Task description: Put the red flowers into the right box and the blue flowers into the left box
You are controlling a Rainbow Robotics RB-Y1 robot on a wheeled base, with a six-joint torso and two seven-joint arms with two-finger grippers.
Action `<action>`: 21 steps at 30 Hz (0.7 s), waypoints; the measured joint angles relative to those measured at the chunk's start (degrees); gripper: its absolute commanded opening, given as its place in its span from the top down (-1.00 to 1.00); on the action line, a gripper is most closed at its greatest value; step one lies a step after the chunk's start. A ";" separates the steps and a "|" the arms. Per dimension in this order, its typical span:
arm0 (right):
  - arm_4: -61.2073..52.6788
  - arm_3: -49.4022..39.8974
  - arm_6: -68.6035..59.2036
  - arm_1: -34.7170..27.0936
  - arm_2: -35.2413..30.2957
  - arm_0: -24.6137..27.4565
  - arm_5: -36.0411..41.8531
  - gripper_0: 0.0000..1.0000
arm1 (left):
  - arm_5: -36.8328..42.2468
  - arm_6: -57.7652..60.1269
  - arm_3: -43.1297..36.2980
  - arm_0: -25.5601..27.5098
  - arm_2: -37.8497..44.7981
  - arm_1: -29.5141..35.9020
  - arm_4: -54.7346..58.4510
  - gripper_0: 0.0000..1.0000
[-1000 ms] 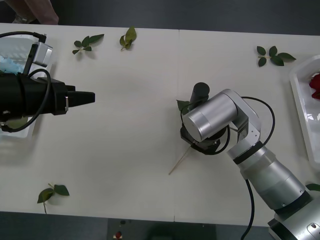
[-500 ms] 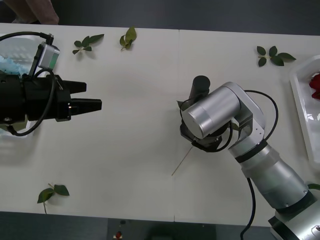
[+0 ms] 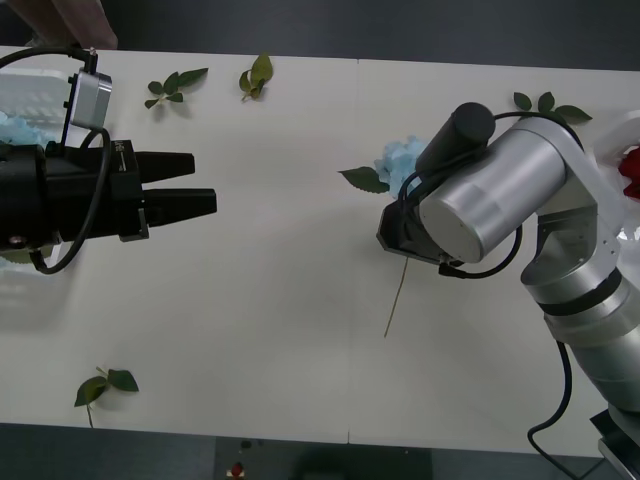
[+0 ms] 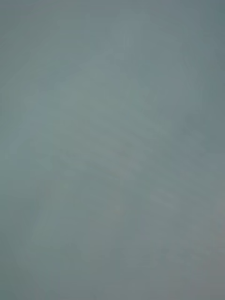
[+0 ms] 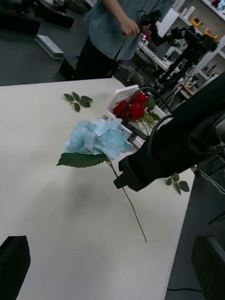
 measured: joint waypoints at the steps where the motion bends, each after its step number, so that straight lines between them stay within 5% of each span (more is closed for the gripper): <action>1: -1.00 -0.96 2.80 -0.35 -1.04 0.00 0.54 1.00 | 0.00 -1.18 -0.66 0.00 0.00 0.01 0.68 -1.00; 14: -17.77 -10.74 38.53 -2.54 -20.11 3.68 0.91 1.00 | 0.00 -2.75 -3.54 0.01 0.00 0.01 3.78 -1.00; 21: -28.01 -12.33 46.27 -1.34 -29.61 5.58 0.89 1.00 | 0.00 -2.75 -3.55 0.01 0.00 0.01 3.80 -1.00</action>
